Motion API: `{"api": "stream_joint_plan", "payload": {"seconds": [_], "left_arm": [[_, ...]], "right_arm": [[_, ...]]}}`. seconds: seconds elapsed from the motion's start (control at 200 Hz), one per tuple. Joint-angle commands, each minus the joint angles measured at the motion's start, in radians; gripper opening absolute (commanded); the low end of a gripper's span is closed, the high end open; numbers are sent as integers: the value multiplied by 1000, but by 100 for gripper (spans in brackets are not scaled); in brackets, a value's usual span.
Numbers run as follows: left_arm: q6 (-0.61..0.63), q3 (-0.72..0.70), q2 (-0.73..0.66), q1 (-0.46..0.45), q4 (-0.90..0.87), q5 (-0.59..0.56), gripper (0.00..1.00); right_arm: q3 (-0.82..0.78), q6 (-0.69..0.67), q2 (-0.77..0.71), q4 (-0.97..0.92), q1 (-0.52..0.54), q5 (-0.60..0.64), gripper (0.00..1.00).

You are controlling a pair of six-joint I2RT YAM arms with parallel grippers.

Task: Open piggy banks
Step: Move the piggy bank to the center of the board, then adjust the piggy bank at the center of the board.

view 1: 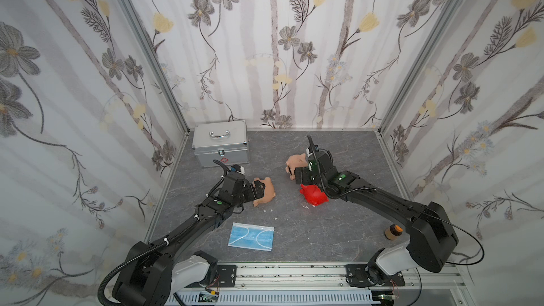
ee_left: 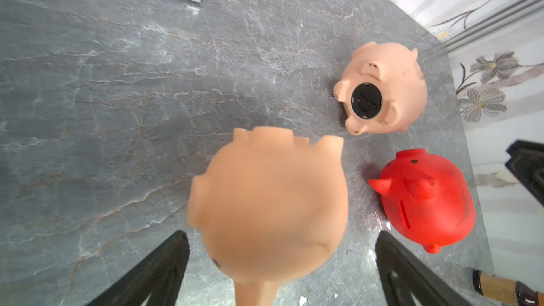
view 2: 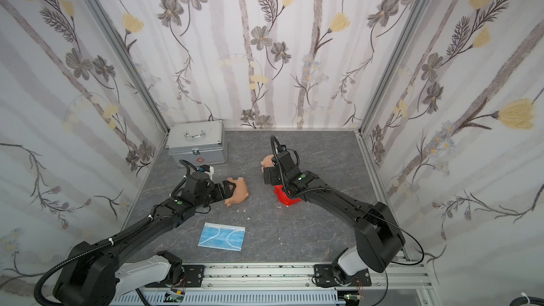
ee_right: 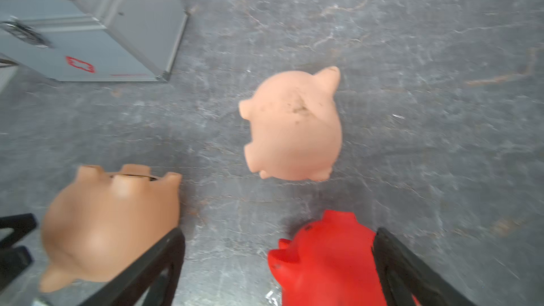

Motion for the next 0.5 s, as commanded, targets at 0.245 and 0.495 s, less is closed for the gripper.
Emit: {"api": "stream_joint_plan", "payload": {"seconds": [0.245,0.495], "left_arm": [[-19,-59,-43,-75,-84,-162,100],[-22,-73,-16,-75,-94,-187,100]], "right_arm": [[275,27,248,85,37,-287,88],[493,21,450,-55,50,-261,86]]}}
